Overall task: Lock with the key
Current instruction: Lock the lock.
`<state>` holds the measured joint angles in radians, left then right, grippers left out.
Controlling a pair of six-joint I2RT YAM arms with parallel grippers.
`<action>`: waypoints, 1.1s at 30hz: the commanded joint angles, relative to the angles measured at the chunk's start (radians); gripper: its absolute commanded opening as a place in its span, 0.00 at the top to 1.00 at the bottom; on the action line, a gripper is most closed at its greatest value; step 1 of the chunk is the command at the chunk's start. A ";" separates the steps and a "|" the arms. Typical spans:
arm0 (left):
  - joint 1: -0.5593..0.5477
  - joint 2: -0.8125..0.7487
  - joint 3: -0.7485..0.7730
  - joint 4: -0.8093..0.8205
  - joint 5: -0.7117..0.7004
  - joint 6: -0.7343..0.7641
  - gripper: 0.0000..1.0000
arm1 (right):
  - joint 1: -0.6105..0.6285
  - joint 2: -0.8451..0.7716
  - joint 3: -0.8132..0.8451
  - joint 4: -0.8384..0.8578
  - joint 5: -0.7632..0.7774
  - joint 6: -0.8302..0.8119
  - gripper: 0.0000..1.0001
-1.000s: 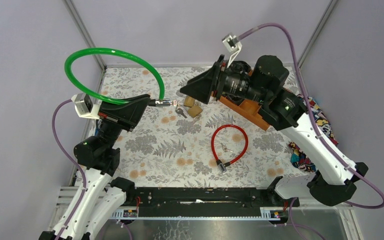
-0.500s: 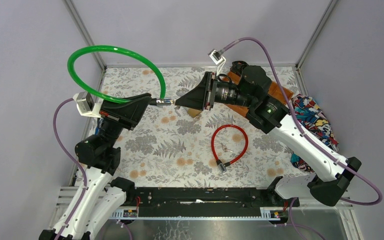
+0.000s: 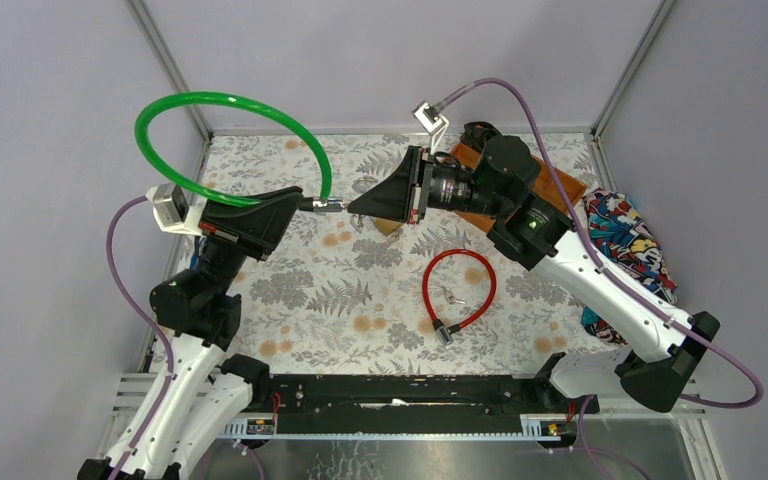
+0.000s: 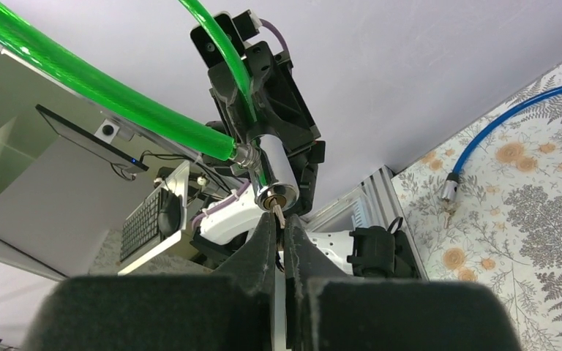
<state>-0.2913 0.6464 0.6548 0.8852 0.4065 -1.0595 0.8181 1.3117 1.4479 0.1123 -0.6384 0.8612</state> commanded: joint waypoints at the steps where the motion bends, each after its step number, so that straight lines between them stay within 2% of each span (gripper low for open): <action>1: 0.006 -0.004 0.033 0.025 -0.041 0.001 1.00 | 0.035 -0.001 0.047 0.011 -0.042 -0.076 1.00; 4: 0.006 0.003 0.033 -0.033 -0.048 -0.032 1.00 | 0.073 -0.012 0.098 -0.142 0.070 -0.313 1.00; 7: 0.005 0.011 0.034 -0.051 -0.029 -0.051 1.00 | 0.171 -0.024 0.139 -0.281 0.234 -0.703 1.00; 11: 0.003 0.019 0.036 -0.064 0.017 -0.053 1.00 | 0.233 -0.019 0.133 -0.315 0.379 -1.132 1.00; 16: 0.003 0.026 0.036 -0.118 0.031 -0.074 1.00 | 0.246 -0.049 0.066 -0.252 0.392 -1.473 1.00; 19: 0.003 0.034 0.036 -0.127 0.045 -0.074 1.00 | 0.247 -0.067 0.037 -0.204 0.388 -1.592 1.00; 23: 0.003 0.036 0.038 -0.139 0.045 -0.068 1.00 | 0.247 -0.052 0.072 -0.251 0.401 -1.675 1.00; 28: 0.009 0.019 0.053 -0.124 0.031 0.015 1.00 | 0.231 -0.102 0.006 -0.248 0.417 -1.671 1.00; 30: 0.026 0.016 0.064 -0.104 0.024 0.047 1.00 | 0.196 -0.139 -0.043 -0.254 0.407 -1.640 1.00; 33: 0.050 0.027 0.079 -0.061 0.022 0.019 1.00 | 0.116 -0.226 -0.135 -0.259 0.391 -1.573 1.00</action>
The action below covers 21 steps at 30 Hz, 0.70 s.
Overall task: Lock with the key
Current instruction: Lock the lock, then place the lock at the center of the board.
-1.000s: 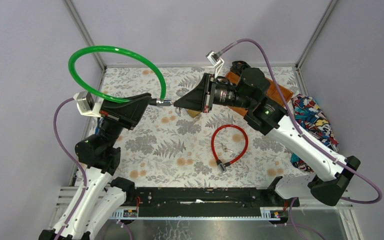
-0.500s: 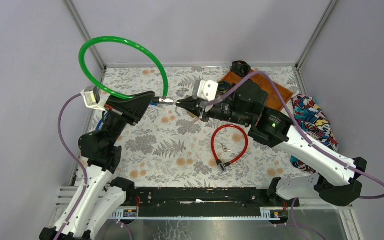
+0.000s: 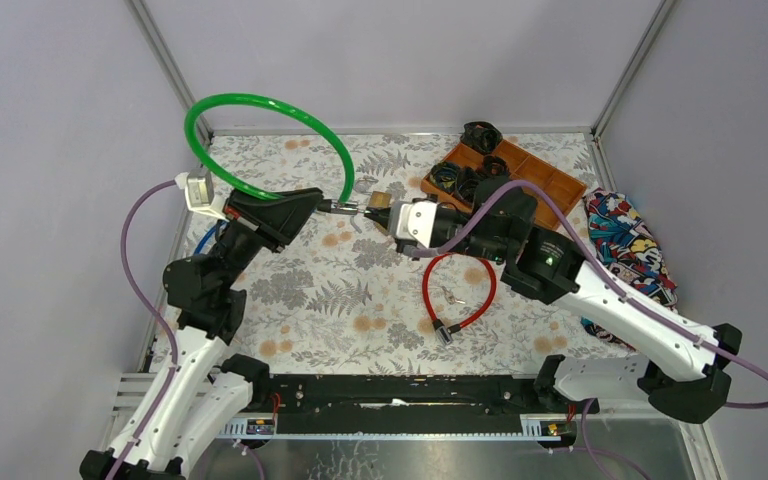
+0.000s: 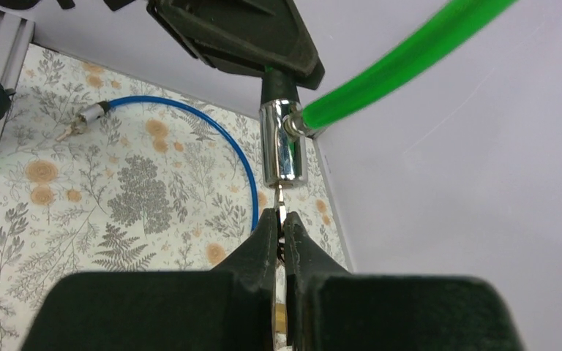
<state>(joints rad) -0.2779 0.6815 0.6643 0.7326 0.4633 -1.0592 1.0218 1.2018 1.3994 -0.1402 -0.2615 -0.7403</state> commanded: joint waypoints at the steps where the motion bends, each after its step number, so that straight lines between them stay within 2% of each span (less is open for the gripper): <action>1: 0.039 -0.006 0.071 0.091 -0.035 0.011 1.00 | -0.113 -0.151 -0.122 -0.004 0.019 0.042 1.00; 4: 0.041 -0.006 0.067 0.071 -0.030 0.032 1.00 | -0.174 -0.255 -0.225 0.012 0.026 0.099 1.00; 8: 0.041 0.000 0.056 0.060 -0.038 0.072 1.00 | -0.183 -0.347 -0.287 -0.018 0.025 0.182 1.00; 11: 0.040 0.020 0.049 0.042 0.006 0.209 1.00 | -0.183 -0.394 -0.303 -0.077 0.112 0.256 1.00; 12: 0.040 0.029 0.044 -0.039 -0.003 0.240 1.00 | -0.183 -0.414 -0.313 -0.084 0.153 0.286 1.00; 14: 0.039 0.068 0.073 -0.345 -0.065 0.238 1.00 | -0.183 -0.459 -0.332 -0.077 0.223 0.347 1.00; 16: 0.028 0.135 0.093 -0.658 -0.104 0.196 1.00 | -0.183 -0.493 -0.332 -0.088 0.301 0.405 1.00; 18: 0.017 0.222 0.108 -0.899 -0.086 0.153 1.00 | -0.183 -0.512 -0.311 -0.120 0.358 0.452 1.00; 21: -0.020 0.308 0.111 -1.009 0.023 0.077 1.00 | -0.183 -0.520 -0.280 -0.167 0.392 0.501 1.00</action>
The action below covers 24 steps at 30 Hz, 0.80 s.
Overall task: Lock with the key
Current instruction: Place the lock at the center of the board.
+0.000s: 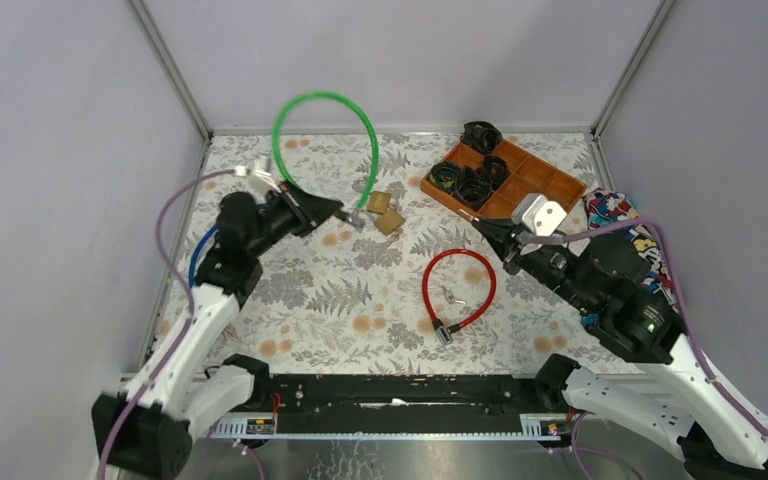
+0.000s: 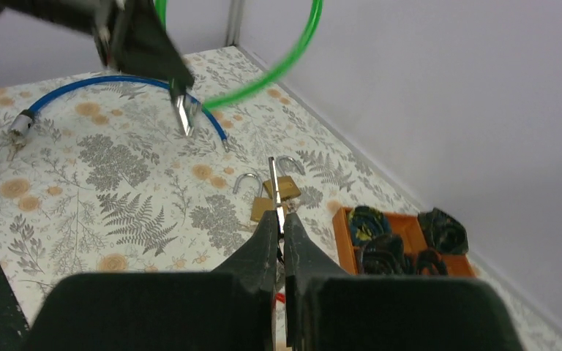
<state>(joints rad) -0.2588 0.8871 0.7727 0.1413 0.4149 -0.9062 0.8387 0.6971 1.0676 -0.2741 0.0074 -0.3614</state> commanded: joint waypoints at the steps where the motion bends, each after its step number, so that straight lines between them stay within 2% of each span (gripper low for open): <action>1: -0.070 0.110 0.011 -0.417 0.076 -0.088 1.00 | 0.000 -0.013 0.063 -0.048 0.125 0.135 1.00; 5: -0.187 0.152 0.030 -0.379 0.034 -0.065 1.00 | 0.001 0.012 0.082 -0.088 0.110 0.188 1.00; 7: -0.205 0.184 -0.029 -0.313 0.062 -0.156 1.00 | 0.000 0.025 0.066 -0.085 0.093 0.218 1.00; 10: -0.254 0.242 -0.103 -0.282 0.072 -0.207 1.00 | 0.000 0.048 0.010 -0.055 0.045 0.277 1.00; 15: -0.258 0.351 -0.186 -0.308 0.024 -0.243 1.00 | 0.000 0.141 -0.050 -0.005 -0.040 0.416 1.00; 18: -0.269 0.387 -0.203 -0.294 0.003 -0.209 0.91 | 0.002 0.212 -0.076 0.045 -0.085 0.510 1.00; 20: -0.286 0.391 -0.216 -0.310 -0.046 -0.158 0.76 | 0.002 0.263 -0.095 0.076 -0.085 0.570 1.00; 22: -0.301 0.382 -0.245 -0.366 -0.106 -0.156 0.50 | 0.004 0.316 -0.111 0.107 -0.073 0.624 1.00; 24: -0.294 0.355 -0.253 -0.413 -0.135 -0.167 0.07 | 0.011 0.391 -0.116 0.140 -0.069 0.671 1.00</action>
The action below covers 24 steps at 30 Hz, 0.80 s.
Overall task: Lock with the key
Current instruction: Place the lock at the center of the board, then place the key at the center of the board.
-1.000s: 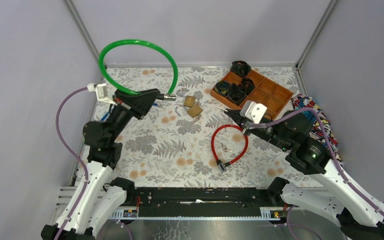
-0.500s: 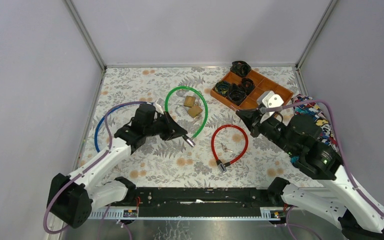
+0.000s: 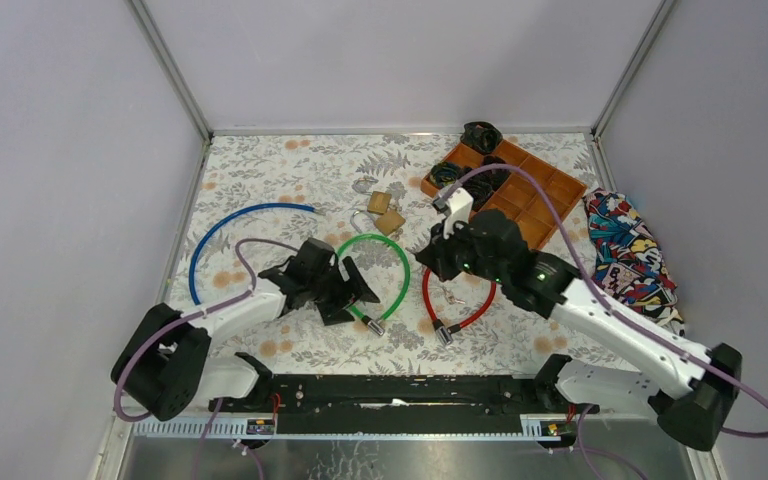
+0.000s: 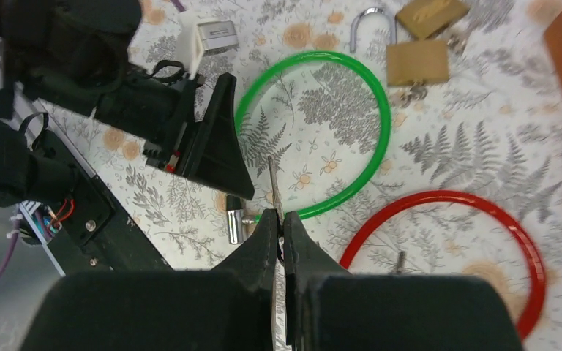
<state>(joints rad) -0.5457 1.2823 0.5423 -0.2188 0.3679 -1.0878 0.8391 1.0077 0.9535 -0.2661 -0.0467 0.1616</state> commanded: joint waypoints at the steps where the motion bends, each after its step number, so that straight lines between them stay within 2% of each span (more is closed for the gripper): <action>1: -0.005 -0.063 -0.009 -0.071 -0.107 0.031 0.02 | 0.015 0.119 0.002 0.154 -0.011 0.167 1.00; 4: -0.006 -0.133 0.058 -0.244 -0.233 0.113 0.01 | 0.031 0.268 0.047 0.205 0.002 0.233 1.00; 6: -0.003 -0.159 0.101 -0.405 -0.345 0.142 0.01 | 0.044 0.382 0.104 0.185 0.031 0.271 1.00; 8: 0.010 -0.187 0.148 -0.487 -0.415 0.212 0.01 | 0.052 0.499 0.169 0.147 0.038 0.303 1.00; 11: 0.071 -0.239 0.241 -0.491 -0.478 0.385 0.01 | 0.070 0.677 0.284 0.061 0.028 0.319 1.00; 14: 0.145 -0.274 0.319 -0.443 -0.624 0.691 0.01 | 0.075 0.856 0.418 -0.073 0.003 0.310 0.98; 15: 0.178 -0.279 0.337 -0.420 -0.625 0.817 0.01 | 0.075 0.901 0.473 -0.122 -0.001 0.307 0.90; 17: 0.257 -0.273 0.361 -0.410 -0.514 1.121 0.02 | 0.075 0.962 0.535 -0.204 -0.005 0.296 0.74; 19: 0.333 -0.254 0.367 -0.451 -0.484 1.368 0.02 | 0.075 0.987 0.573 -0.260 -0.003 0.278 0.52; 21: 0.411 -0.213 0.362 -0.481 -0.509 1.567 0.02 | 0.075 0.984 0.595 -0.301 0.013 0.260 0.40; 23: 0.503 -0.144 0.363 -0.471 -0.572 1.694 0.02 | 0.078 0.959 0.609 -0.329 0.041 0.243 0.12; 24: 0.537 -0.091 0.370 -0.469 -0.596 1.745 0.02 | 0.078 0.946 0.616 -0.344 0.072 0.234 0.06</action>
<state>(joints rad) -0.1349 1.0630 0.9043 -0.6552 -0.1299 0.1867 0.9081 2.0174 1.4891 -0.4969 -0.0395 0.4328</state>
